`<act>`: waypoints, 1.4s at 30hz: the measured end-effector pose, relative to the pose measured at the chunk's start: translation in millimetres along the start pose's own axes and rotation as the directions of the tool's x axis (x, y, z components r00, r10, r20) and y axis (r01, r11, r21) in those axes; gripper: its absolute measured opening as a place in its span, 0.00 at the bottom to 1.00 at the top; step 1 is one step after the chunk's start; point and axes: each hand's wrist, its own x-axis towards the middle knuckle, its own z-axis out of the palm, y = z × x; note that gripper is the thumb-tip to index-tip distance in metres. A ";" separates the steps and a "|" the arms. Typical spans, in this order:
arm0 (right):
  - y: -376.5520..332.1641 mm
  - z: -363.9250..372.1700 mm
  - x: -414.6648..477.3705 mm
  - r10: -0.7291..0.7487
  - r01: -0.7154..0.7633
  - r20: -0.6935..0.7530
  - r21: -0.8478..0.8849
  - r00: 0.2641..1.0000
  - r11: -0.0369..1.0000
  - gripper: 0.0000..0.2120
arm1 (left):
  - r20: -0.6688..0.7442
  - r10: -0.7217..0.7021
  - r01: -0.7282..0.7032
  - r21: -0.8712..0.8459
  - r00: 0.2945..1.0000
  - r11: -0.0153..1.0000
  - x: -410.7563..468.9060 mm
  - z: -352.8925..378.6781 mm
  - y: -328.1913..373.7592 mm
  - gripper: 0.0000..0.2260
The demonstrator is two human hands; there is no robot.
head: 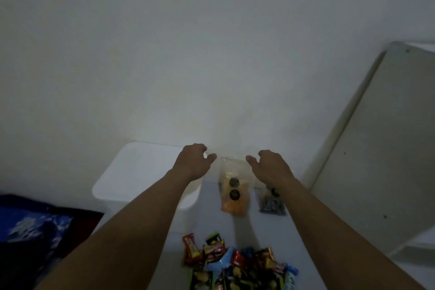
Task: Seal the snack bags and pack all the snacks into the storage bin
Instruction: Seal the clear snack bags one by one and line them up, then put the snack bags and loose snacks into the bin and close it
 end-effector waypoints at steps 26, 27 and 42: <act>-164.8 164.4 0.9 0.368 -0.381 0.097 0.254 0.925 0.889 0.38 | 0.109 -0.322 0.312 0.098 0.940 0.945 42.1 -87.9 -298.4 0.42; -164.5 166.1 4.3 0.398 -0.407 0.091 0.302 0.913 0.862 0.34 | 0.113 -0.326 0.322 0.054 0.938 0.945 44.3 -87.0 -300.2 0.39; -159.1 172.9 7.4 0.483 -0.430 0.031 0.509 0.875 0.746 0.31 | -0.008 -0.426 0.423 -0.098 0.905 0.901 44.2 -84.4 -292.3 0.39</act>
